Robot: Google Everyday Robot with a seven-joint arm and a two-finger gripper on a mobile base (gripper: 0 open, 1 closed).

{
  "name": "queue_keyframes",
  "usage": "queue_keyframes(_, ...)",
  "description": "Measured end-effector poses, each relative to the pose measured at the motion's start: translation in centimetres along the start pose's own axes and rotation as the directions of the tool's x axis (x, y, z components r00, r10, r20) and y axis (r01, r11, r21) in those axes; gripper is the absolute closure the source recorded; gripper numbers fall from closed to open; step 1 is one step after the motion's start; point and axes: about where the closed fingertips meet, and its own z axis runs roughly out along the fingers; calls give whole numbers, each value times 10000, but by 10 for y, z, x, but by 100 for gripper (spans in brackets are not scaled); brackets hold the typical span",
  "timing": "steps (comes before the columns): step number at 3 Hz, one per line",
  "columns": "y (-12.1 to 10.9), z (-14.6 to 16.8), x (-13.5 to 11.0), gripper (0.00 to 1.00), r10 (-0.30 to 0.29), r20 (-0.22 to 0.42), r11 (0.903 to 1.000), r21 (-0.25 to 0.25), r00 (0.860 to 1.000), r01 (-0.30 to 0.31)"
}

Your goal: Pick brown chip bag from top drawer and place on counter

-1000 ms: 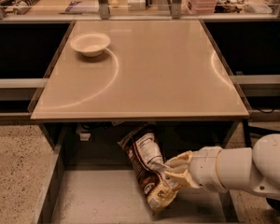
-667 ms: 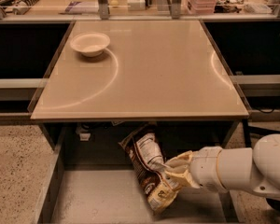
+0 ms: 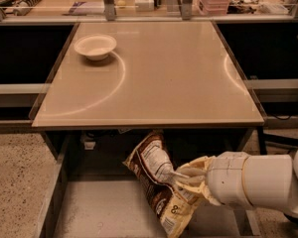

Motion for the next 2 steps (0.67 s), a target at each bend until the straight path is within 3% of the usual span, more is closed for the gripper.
queue_keyframes(1, 10, -39, -31, 100, -965, 153, 9940, 539, 9952, 955)
queue_keyframes(2, 14, -69, -60, 100, -1783, 152, 9791, 1025, 9839, 1758)
